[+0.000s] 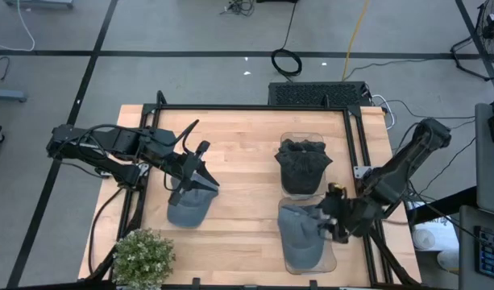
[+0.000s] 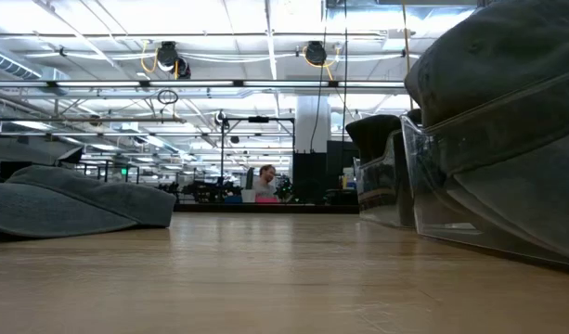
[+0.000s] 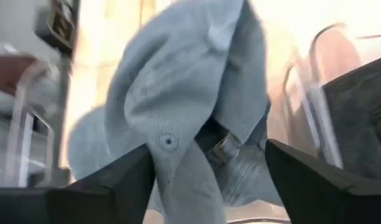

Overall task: Pick & Place hat
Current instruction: Put the top blue cap into the bottom transparent bin

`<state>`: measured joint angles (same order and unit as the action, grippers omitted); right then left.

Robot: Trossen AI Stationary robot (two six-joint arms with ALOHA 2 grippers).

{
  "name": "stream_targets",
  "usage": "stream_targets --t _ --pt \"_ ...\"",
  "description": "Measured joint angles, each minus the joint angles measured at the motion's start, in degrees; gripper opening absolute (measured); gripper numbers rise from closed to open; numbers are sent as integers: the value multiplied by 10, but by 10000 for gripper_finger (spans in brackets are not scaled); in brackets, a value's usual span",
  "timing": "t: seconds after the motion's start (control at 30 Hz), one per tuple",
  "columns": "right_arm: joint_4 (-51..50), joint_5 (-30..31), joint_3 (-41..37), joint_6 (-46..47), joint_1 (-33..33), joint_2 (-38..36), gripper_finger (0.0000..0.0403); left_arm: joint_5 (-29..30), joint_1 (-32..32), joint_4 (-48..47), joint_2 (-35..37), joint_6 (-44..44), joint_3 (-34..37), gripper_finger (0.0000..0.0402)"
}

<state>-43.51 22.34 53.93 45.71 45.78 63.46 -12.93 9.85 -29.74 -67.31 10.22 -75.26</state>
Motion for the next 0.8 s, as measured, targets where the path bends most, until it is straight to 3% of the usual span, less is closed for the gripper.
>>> stream_targets --t 0.13,0.33,0.43,0.57,0.67,0.8 --pt "0 1 0 1 -10 -58 306 0 0 0 0 0 0 79" --pt "33 3 0 -9 -26 -123 304 0 0 0 0 0 0 79" --pt "204 -7 -36 -27 -27 -138 298 0 0 0 0 0 0 79" --pt "488 -107 -93 -169 -25 -104 277 0 0 0 0 0 0 79" --pt "481 -101 -64 -235 -8 -43 201 0 0 0 0 0 0 79" --pt "324 -90 59 -254 1 54 34 0 0 0 0 0 0 79"
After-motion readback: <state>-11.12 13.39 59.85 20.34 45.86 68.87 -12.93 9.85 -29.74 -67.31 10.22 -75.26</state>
